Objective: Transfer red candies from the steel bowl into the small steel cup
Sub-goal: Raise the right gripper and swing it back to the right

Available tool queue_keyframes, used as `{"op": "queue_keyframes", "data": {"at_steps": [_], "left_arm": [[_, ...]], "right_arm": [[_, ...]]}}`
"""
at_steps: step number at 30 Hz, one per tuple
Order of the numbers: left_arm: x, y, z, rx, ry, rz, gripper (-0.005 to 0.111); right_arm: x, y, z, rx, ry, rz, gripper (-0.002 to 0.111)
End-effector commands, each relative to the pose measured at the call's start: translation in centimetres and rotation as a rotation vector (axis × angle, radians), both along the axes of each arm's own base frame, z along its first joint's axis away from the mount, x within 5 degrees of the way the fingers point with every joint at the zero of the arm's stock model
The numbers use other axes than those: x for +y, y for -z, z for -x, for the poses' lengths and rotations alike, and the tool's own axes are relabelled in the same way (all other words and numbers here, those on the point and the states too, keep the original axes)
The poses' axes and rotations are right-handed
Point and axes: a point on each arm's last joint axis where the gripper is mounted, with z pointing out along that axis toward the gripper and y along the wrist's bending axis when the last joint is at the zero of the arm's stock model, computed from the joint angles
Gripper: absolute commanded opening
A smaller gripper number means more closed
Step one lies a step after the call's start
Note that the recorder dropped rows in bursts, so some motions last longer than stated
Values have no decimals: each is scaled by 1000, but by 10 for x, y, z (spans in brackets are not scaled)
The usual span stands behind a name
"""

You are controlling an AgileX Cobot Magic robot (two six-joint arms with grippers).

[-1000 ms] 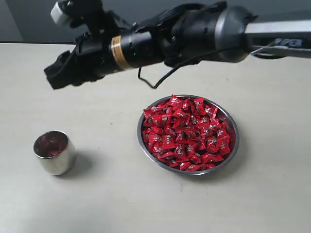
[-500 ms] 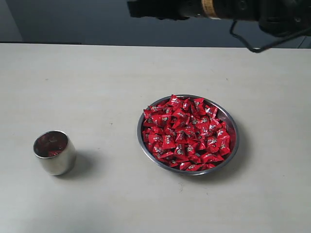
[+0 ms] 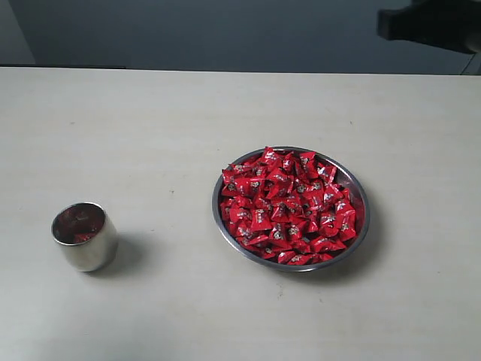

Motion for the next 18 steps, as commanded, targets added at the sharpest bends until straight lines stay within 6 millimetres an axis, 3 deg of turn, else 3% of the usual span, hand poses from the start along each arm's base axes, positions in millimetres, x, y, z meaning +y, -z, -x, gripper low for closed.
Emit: {"op": "queue_keyframes", "data": {"at_steps": [1, 18], "left_arm": [[0, 1, 0, -6, 0, -1, 0], [0, 1, 0, -6, 0, -1, 0]], "right_arm": [[-28, 16, 22, 12, 61, 0, -1], [-55, 93, 86, 212, 72, -214, -1]]}}
